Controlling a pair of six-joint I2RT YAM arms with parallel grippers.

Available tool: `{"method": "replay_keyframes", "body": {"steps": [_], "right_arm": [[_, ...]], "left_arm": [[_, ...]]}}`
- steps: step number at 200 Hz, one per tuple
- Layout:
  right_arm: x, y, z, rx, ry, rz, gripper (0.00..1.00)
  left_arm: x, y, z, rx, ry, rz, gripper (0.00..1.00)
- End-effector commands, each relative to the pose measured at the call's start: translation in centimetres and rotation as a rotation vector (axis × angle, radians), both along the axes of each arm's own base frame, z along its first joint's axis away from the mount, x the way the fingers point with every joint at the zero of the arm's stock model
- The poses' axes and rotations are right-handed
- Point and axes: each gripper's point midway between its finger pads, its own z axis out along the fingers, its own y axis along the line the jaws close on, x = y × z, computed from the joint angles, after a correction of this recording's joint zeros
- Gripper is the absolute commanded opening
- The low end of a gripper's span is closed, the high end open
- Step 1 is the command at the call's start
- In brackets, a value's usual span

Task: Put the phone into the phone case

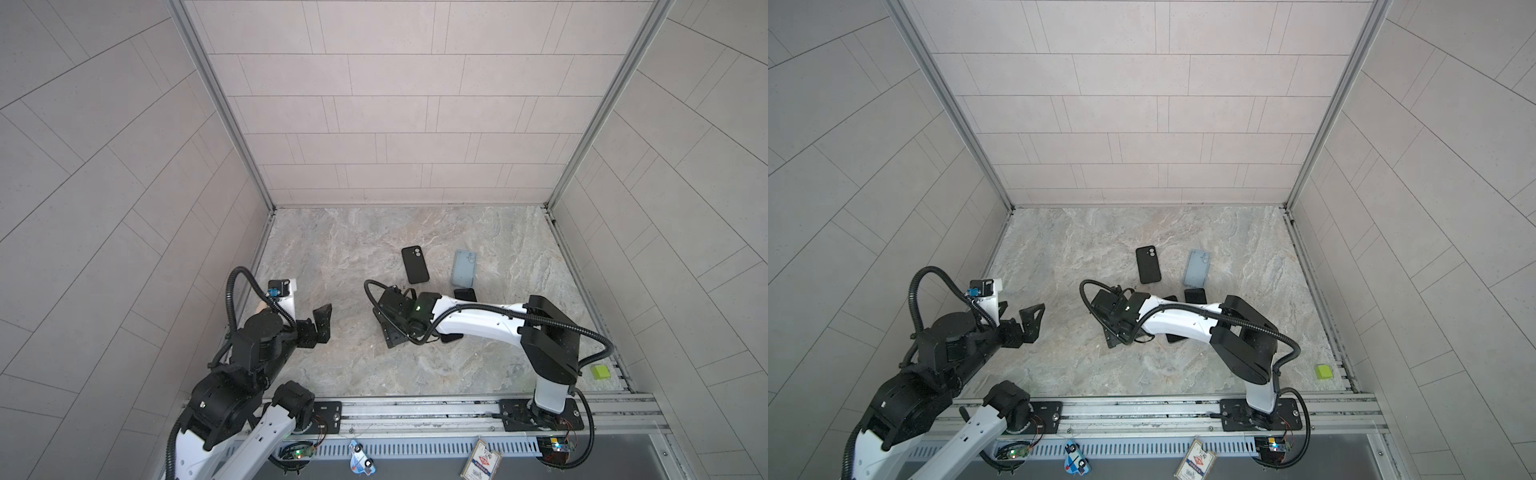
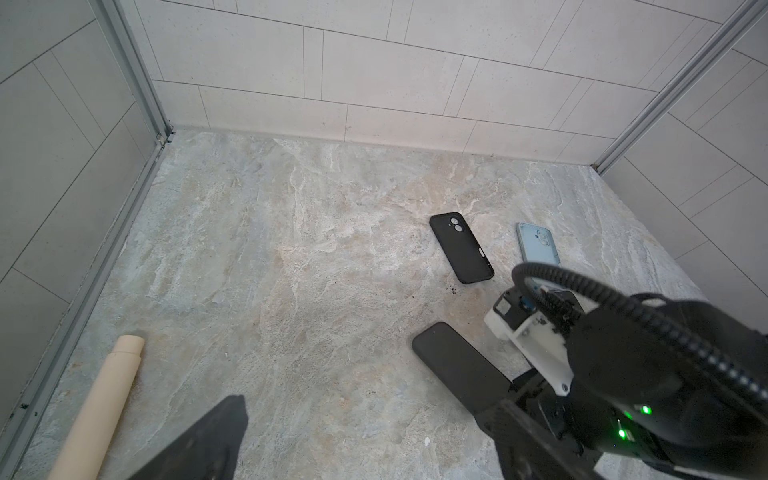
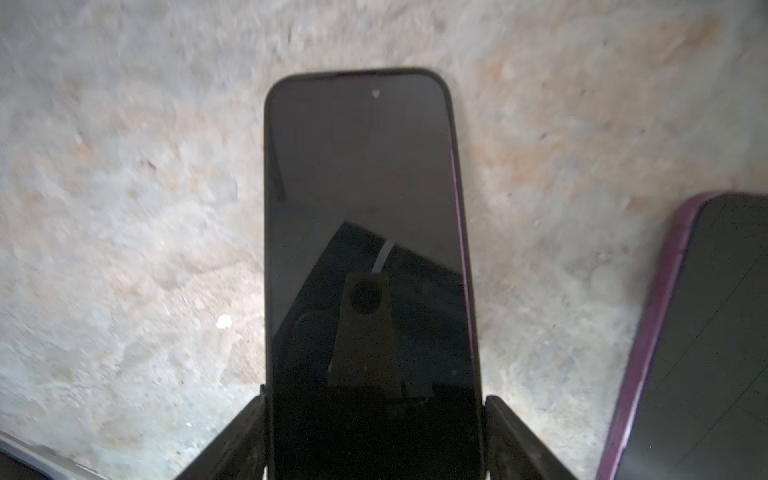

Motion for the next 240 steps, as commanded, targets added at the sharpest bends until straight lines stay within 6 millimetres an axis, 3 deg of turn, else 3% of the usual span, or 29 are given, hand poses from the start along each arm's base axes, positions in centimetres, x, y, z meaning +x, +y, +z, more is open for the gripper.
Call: {"method": "replay_keyframes", "body": {"steps": [1, 80, 124, 185, 240], "right_arm": [[2.8, 1.0, 0.7, 0.027, -0.007, -0.018, 0.65], [13.9, 4.5, -0.9, 0.048, 0.012, -0.124, 0.65], [18.5, 4.1, -1.6, 0.013, 0.002, -0.238, 0.68], [21.5, 3.1, -3.3, 0.044, -0.003, -0.325, 0.69], [22.2, 3.1, -3.4, 0.075, 0.005, -0.322, 0.74]], "left_arm": [[0.0, 0.5, 0.1, 0.005, -0.019, 0.024, 1.00], [-0.1, 1.0, 0.2, 0.013, -0.033, 0.045, 1.00], [-0.2, 1.7, 0.2, 0.021, -0.038, 0.073, 1.00], [-0.1, 1.6, 0.1, 0.027, -0.027, 0.076, 1.00], [0.1, 1.6, 0.0, 0.033, -0.020, 0.077, 1.00]]}}
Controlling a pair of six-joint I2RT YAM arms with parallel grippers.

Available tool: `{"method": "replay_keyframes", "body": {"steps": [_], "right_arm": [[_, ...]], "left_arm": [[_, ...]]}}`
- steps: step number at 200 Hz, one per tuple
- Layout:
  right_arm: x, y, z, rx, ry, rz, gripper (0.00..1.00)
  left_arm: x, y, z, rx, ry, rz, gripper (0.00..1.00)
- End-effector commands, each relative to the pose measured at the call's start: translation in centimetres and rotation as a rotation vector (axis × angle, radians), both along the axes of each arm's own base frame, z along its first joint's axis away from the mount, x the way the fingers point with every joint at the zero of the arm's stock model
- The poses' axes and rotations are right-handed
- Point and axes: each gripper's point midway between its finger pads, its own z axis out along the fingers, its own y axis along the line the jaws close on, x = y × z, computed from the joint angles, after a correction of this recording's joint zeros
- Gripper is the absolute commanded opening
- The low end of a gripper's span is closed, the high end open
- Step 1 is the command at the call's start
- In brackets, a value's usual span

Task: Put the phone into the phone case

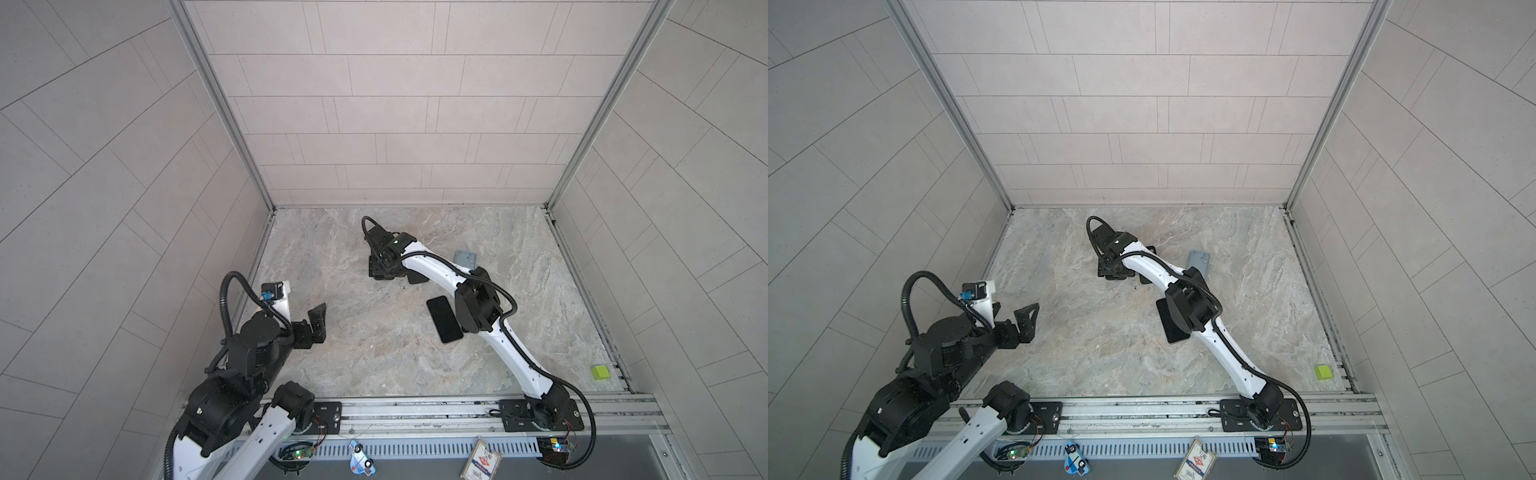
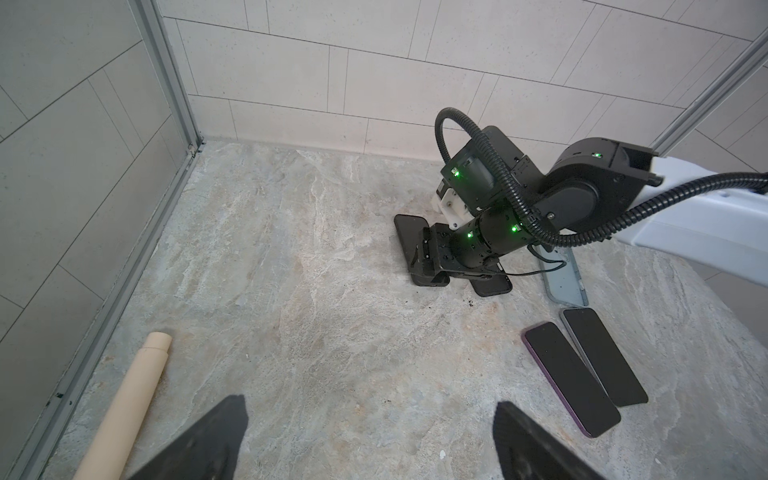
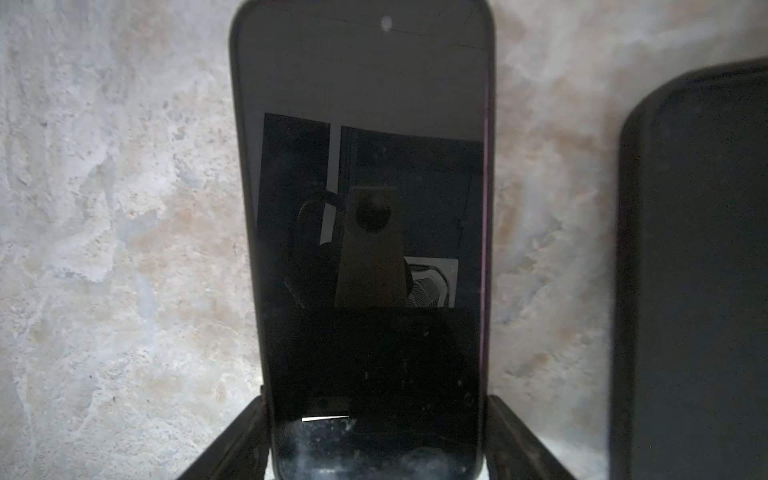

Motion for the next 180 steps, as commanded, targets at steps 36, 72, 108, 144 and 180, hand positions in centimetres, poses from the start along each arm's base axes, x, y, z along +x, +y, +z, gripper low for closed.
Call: {"method": "replay_keyframes", "body": {"steps": [36, 72, 108, 144, 180], "right_arm": [[0.5, 0.4, 0.6, 0.019, -0.007, 0.011, 1.00], [1.2, 0.1, 4.2, 0.047, -0.060, 0.028, 1.00], [2.0, -2.7, 7.9, 0.010, -0.116, 0.016, 0.97], [2.1, -7.7, 6.7, -0.065, -0.078, -0.043, 0.90], [1.5, -11.8, 4.6, -0.093, -0.048, -0.088, 0.69]], "left_arm": [[0.2, 0.3, -0.4, 0.019, 0.009, 0.016, 1.00], [0.2, 0.3, -0.3, 0.019, 0.008, 0.018, 1.00], [0.3, 0.3, -0.4, 0.018, 0.010, 0.019, 1.00], [0.2, 0.4, -0.4, 0.019, 0.009, 0.022, 1.00], [0.3, 0.4, -0.4, 0.019, 0.009, 0.023, 1.00]]}}
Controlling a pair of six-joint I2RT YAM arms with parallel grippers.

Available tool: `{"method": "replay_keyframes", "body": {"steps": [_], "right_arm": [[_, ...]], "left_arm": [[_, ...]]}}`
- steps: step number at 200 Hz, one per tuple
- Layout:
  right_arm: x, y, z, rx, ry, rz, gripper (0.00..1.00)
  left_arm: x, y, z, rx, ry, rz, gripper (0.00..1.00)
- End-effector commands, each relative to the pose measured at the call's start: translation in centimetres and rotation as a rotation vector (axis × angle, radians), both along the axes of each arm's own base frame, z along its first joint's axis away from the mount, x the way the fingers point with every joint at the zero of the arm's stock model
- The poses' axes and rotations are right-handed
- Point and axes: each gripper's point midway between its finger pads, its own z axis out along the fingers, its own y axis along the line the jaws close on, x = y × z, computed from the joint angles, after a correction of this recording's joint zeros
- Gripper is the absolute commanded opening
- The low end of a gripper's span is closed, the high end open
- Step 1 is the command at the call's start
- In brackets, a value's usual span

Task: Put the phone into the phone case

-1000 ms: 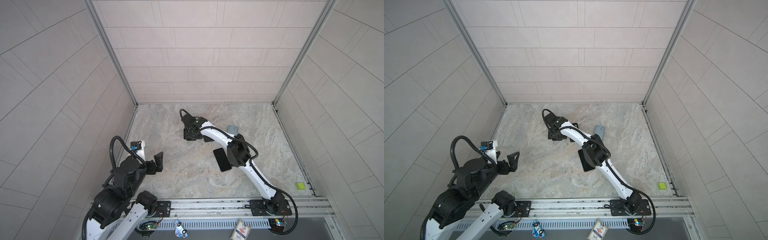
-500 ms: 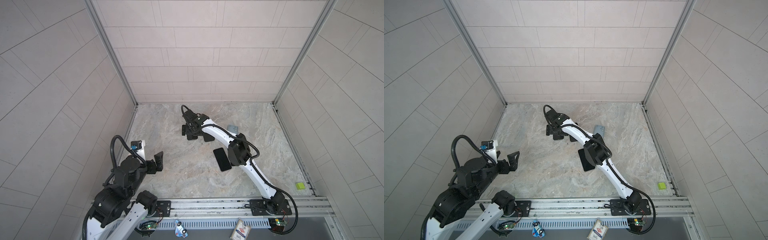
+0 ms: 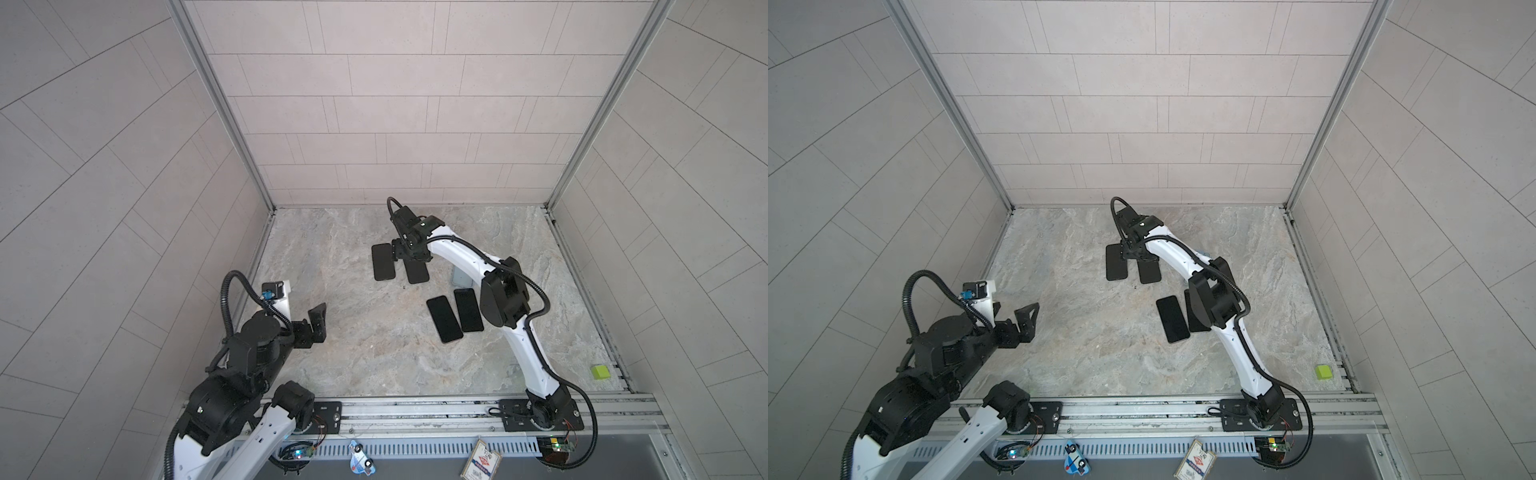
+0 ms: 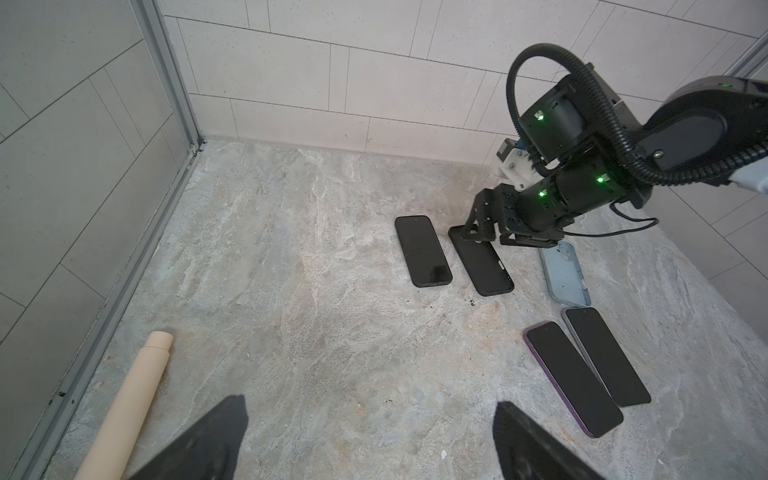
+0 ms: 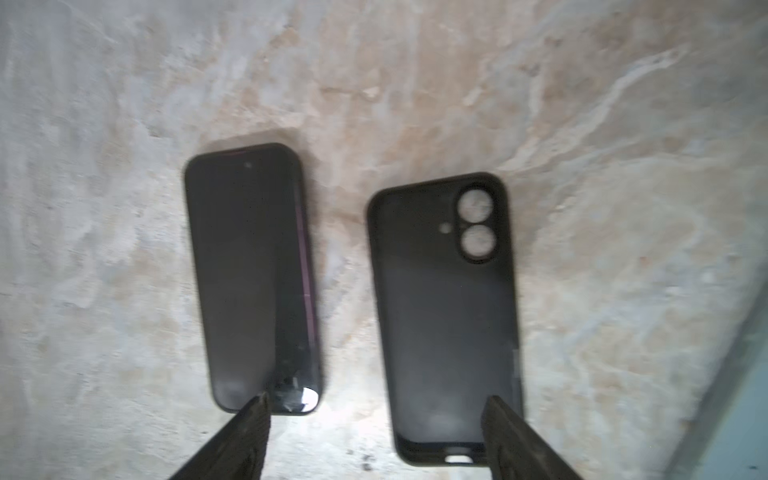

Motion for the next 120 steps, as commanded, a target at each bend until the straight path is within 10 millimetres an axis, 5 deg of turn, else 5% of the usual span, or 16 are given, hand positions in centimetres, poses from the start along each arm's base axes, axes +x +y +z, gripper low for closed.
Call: {"method": "replay_keyframes", "body": {"steps": [1, 75, 120], "right_arm": [[-0.1, -2.4, -0.4, -0.031, -0.008, -0.029, 0.68], [-2.2, -5.8, -5.3, -0.067, 0.096, -0.054, 0.30], [-2.8, -5.9, -5.5, -0.066, 0.106, -0.034, 0.03]], "left_arm": [[0.3, 0.3, -0.3, 0.017, 0.007, 0.018, 1.00], [0.3, 0.2, -0.4, 0.019, 0.012, 0.018, 1.00], [0.4, 0.2, -0.5, 0.022, 0.017, 0.017, 1.00]]}}
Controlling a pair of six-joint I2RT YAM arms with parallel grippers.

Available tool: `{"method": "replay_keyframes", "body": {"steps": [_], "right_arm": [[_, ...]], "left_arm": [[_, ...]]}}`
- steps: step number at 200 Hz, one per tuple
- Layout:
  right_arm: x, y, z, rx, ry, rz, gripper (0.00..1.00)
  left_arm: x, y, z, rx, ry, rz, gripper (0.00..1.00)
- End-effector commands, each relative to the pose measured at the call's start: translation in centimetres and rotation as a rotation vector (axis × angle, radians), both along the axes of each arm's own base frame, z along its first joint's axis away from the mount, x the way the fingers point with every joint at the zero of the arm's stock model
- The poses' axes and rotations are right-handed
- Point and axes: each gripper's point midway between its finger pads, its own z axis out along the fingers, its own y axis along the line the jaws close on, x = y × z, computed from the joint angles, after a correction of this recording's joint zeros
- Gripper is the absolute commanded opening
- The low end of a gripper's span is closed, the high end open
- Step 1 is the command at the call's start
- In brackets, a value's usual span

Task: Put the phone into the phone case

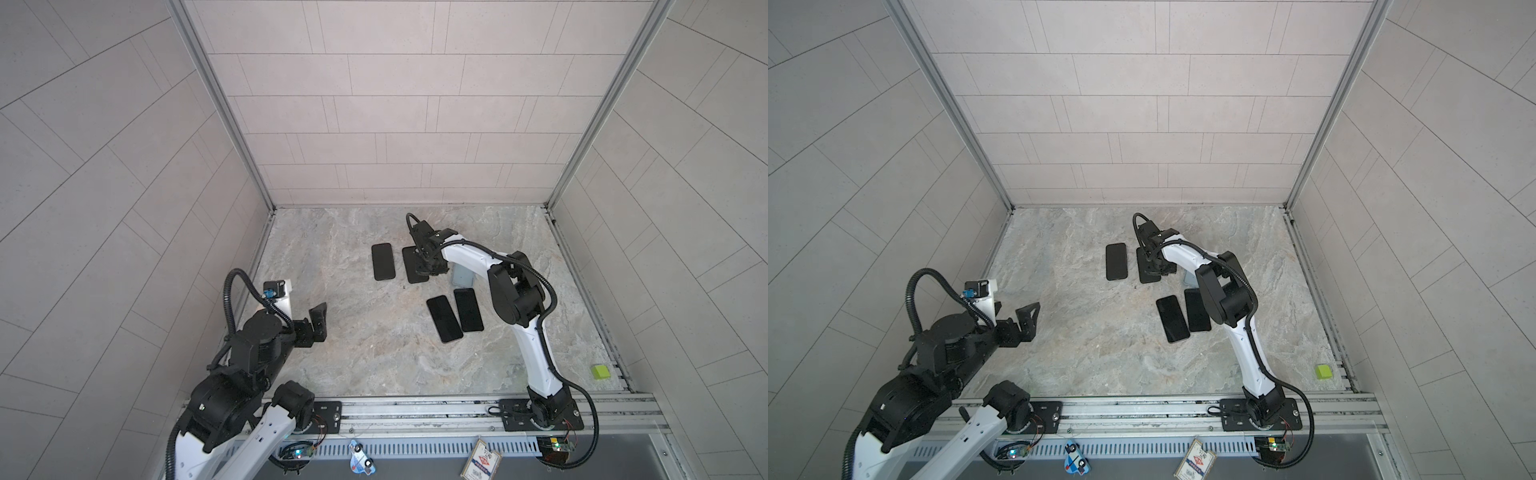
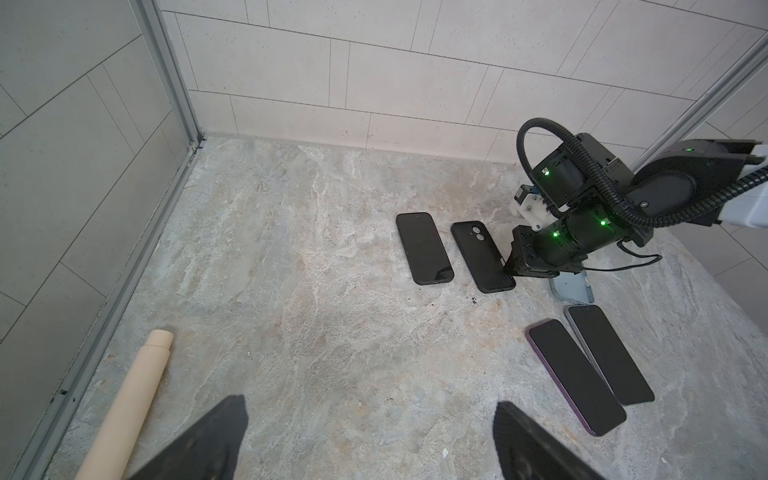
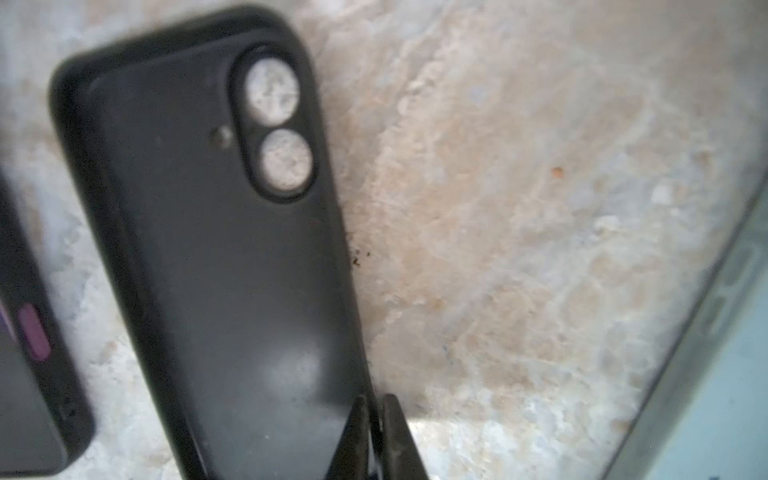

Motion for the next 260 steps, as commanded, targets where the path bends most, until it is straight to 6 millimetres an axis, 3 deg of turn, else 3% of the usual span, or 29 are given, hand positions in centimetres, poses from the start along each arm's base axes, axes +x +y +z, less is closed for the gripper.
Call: {"method": "replay_keyframes", "body": {"steps": [1, 50, 95, 136, 159, 177, 208, 214, 227, 245, 260], "right_arm": [[-0.6, -0.3, 0.9, -0.002, -0.004, 0.008, 0.03], [-2.8, -0.2, 3.8, 0.019, -0.059, 0.053, 0.00], [-8.4, 2.5, 6.8, 0.058, -0.107, 0.249, 0.00], [-15.7, 6.7, 5.7, 0.002, -0.087, 0.564, 0.00], [-18.9, 8.3, 4.4, -0.029, -0.057, 0.676, 0.00], [-20.4, 8.9, 3.7, -0.028, -0.049, 0.704, 0.00], [-21.3, 8.9, 3.3, -0.040, -0.040, 0.721, 0.02], [-21.5, 8.8, 3.2, -0.044, -0.039, 0.726, 0.05], [-21.5, 8.4, 3.3, -0.061, -0.040, 0.725, 0.36], [-21.5, 7.8, 4.1, -0.072, -0.063, 0.729, 0.59], [-21.3, 7.0, 5.6, -0.085, -0.103, 0.724, 0.63]], "left_arm": [[0.2, 0.3, -0.3, 0.016, 0.006, 0.015, 1.00], [0.2, 0.3, -0.3, 0.017, 0.009, 0.016, 1.00], [0.3, 0.1, -0.3, 0.015, 0.008, 0.011, 1.00], [0.5, 0.0, -0.2, 0.003, 0.005, 0.011, 1.00], [0.9, -1.6, -0.7, -0.021, 0.029, -0.057, 1.00], [1.4, -2.6, -0.8, -0.043, 0.065, -0.088, 1.00], [1.8, -3.5, -1.6, -0.059, 0.135, -0.098, 1.00], [1.8, -3.6, -1.6, -0.077, 0.143, -0.095, 1.00], [1.9, -4.2, -1.7, -0.115, 0.153, -0.109, 1.00], [2.1, -4.3, -2.6, -0.113, 0.163, -0.106, 1.00], [2.0, -4.4, -2.6, -0.117, 0.166, -0.108, 1.00]]}}
